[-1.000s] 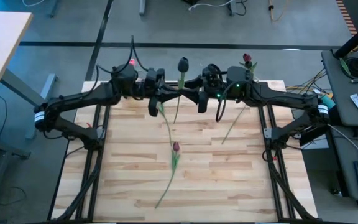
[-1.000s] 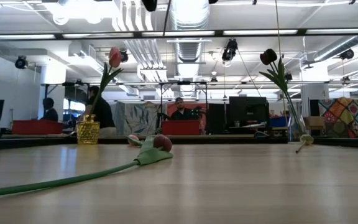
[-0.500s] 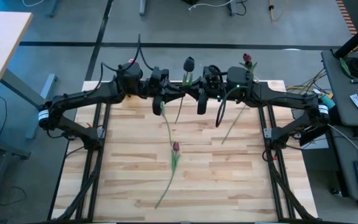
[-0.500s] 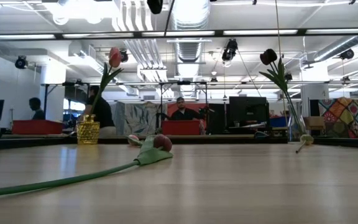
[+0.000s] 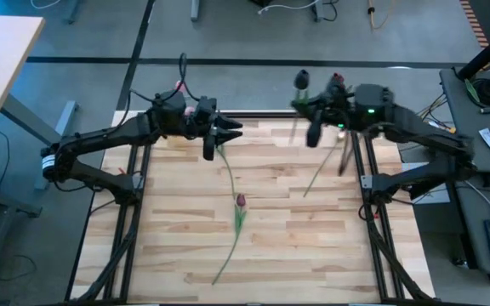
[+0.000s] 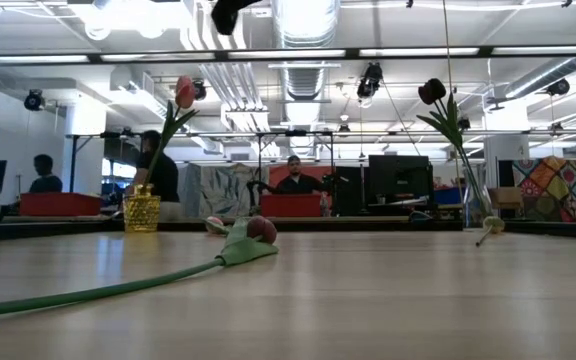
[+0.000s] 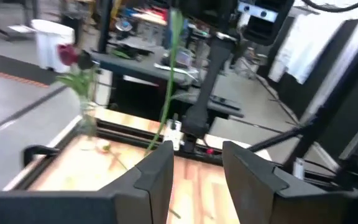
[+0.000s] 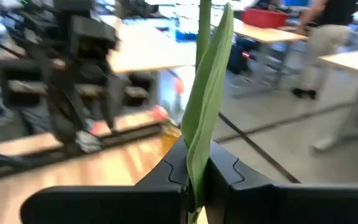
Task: Sort flowers into vase by color
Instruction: Put the black tulip into the transparent vase
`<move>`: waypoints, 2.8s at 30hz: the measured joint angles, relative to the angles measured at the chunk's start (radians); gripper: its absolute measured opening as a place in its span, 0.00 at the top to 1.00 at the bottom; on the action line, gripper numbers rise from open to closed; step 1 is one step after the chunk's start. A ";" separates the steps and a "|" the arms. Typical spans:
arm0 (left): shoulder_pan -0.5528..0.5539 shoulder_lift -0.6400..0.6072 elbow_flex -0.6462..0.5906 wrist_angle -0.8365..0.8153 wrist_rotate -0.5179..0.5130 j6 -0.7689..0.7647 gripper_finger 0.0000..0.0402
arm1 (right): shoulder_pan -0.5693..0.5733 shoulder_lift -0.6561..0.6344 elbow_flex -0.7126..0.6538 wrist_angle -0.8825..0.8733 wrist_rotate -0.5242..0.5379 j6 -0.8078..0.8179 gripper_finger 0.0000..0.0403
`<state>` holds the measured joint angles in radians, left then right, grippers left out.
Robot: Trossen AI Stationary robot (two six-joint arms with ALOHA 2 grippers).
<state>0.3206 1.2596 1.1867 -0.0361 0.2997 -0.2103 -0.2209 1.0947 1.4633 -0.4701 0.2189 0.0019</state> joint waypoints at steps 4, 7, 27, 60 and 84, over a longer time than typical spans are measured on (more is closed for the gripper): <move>0.005 -0.049 -0.051 -0.002 -0.058 0.000 0.69 | -0.040 -0.092 -0.022 -0.134 0.043 -0.048 0.97; 0.008 -0.074 -0.082 -0.003 -0.075 -0.005 0.69 | -0.088 -0.151 -0.047 -0.188 0.025 -0.094 0.97; 0.030 -0.126 -0.109 -0.006 -0.109 -0.016 0.69 | -0.690 -0.295 -0.226 -0.262 -0.657 -0.286 0.98; 0.074 -0.154 -0.109 -0.028 -0.158 -0.032 0.69 | -0.893 -0.673 -0.621 0.168 -0.162 -0.283 0.98; 0.077 -0.154 -0.109 -0.036 -0.163 -0.012 0.69 | -0.906 -0.575 -0.711 0.368 -0.217 -0.179 0.98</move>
<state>0.3977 1.1059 1.0782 -0.0719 0.1369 -0.2226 -1.1267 0.5194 0.7521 -0.1016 0.0021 -0.1776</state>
